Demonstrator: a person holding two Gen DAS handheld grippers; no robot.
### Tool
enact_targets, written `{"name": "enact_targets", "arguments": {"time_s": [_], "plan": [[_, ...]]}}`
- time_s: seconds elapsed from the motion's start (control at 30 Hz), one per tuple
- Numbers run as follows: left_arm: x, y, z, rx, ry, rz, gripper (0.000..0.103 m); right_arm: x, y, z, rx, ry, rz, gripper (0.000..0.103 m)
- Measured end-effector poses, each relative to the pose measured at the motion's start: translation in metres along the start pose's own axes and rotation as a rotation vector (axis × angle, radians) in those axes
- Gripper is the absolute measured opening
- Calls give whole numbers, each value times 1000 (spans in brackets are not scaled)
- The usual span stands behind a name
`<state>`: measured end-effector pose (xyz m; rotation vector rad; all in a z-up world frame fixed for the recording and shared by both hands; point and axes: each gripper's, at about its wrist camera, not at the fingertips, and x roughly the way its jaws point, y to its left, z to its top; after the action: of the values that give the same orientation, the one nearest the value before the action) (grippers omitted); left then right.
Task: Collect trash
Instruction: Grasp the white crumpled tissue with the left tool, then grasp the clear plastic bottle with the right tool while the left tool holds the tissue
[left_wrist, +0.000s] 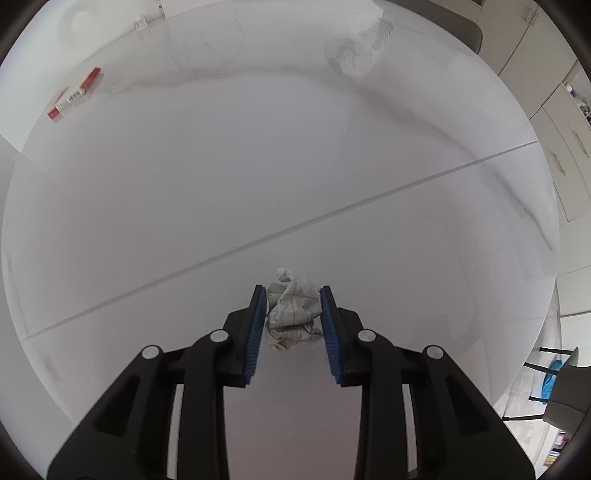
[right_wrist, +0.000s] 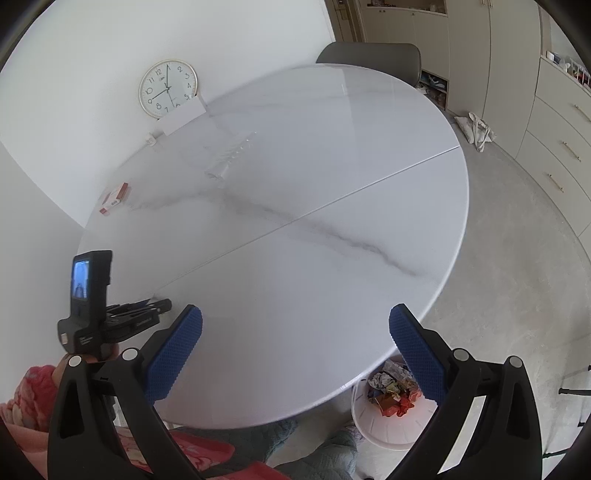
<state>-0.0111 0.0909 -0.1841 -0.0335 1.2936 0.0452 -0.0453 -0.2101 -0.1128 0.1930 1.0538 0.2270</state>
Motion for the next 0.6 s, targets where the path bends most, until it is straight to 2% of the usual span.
{"name": "enact_targets", "arguments": {"time_s": [0.17, 0.27, 0.4, 0.5, 0.6], "plan": [[-38, 6, 37, 27, -84, 27, 30, 37, 24, 39, 25, 28, 20, 100], [-52, 14, 55, 41, -109, 28, 30, 71, 49, 79, 51, 34, 43, 100], [-45, 30, 110, 47, -108, 13, 30, 117, 83, 131, 77, 26, 49, 100], [-37, 47, 134, 42, -115, -6, 30, 156, 111, 170, 91, 31, 48, 100], [-23, 65, 160, 42, -120, -19, 30, 197, 129, 202, 86, 41, -7, 100]]}}
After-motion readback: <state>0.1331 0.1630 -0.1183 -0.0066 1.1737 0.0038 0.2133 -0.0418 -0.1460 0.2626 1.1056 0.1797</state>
